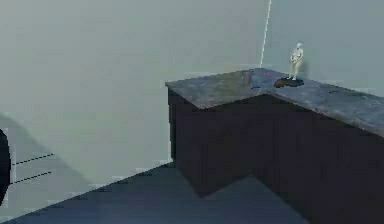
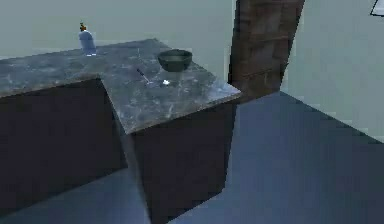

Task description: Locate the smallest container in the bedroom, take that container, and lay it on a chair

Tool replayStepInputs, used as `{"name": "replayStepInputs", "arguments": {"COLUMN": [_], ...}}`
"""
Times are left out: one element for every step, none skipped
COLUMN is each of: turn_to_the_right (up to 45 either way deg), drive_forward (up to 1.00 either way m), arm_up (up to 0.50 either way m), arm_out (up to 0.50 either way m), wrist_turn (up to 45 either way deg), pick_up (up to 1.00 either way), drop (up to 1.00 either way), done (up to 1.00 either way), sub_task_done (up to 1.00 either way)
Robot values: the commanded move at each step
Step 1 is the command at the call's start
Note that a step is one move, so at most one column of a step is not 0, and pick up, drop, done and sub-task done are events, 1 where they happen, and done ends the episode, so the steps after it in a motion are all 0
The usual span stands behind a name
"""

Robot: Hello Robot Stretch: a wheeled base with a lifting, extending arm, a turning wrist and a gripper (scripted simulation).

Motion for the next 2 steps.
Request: {"name": "replayStepInputs", "arguments": {"turn_to_the_right": [-45.0, -45.0], "drive_forward": [0.0, 0.0], "arm_up": [0.0, 0.0], "arm_out": [0.0, 0.0], "wrist_turn": [0.0, 0.0], "pick_up": [0.0, 0.0], "drop": [0.0, 0.0], "done": [0.0, 0.0], "sub_task_done": [0.0, 0.0]}}
